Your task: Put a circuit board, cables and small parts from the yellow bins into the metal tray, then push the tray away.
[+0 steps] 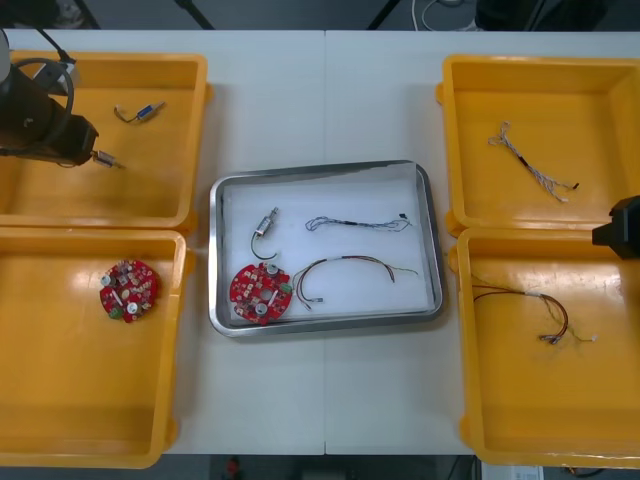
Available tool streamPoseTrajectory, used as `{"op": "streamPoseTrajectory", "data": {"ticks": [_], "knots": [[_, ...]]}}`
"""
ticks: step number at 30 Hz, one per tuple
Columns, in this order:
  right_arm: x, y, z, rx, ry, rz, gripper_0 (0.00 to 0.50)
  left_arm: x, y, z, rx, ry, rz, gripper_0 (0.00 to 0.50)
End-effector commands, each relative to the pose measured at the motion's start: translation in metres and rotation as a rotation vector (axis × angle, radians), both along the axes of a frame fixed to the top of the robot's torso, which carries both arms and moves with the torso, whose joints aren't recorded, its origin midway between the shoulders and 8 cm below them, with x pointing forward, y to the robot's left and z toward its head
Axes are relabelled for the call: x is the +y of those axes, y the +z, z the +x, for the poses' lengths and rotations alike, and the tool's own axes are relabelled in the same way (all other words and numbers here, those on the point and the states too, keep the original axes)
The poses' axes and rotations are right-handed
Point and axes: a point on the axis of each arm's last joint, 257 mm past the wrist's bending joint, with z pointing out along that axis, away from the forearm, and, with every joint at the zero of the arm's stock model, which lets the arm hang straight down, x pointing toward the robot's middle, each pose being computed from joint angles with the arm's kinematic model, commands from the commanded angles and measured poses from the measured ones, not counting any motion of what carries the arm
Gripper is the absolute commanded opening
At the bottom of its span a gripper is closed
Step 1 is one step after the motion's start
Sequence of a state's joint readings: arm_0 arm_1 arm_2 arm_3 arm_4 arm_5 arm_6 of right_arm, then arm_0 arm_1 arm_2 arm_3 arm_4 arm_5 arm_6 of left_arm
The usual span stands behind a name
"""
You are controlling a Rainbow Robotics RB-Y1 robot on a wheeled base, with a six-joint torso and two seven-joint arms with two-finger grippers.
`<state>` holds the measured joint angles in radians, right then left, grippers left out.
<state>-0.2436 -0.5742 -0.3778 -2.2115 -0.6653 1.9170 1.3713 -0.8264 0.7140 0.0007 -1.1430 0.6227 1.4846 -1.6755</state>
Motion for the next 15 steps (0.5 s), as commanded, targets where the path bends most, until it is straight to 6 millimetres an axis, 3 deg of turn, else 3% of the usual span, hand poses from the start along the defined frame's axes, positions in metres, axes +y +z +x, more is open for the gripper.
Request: {"op": "streamPoseTrajectory", "data": {"ticks": [1,9,15], "knots": [[-0.029,0.004,-0.017,-0.013,-0.086,-0.053,0.500,0.013,0.045,0.003,-0.058,-0.099,0.097,0.000],[-0.032,-0.010,-0.028,0.017,-0.118,-0.019,0.500,0.011,0.039,0.002,-0.046,-0.105,0.109,0.000],[-0.033,-0.022,-0.038,0.050,-0.121,-0.014,0.500,0.003,0.021,0.007,-0.034,-0.111,0.101,0.000]]}}
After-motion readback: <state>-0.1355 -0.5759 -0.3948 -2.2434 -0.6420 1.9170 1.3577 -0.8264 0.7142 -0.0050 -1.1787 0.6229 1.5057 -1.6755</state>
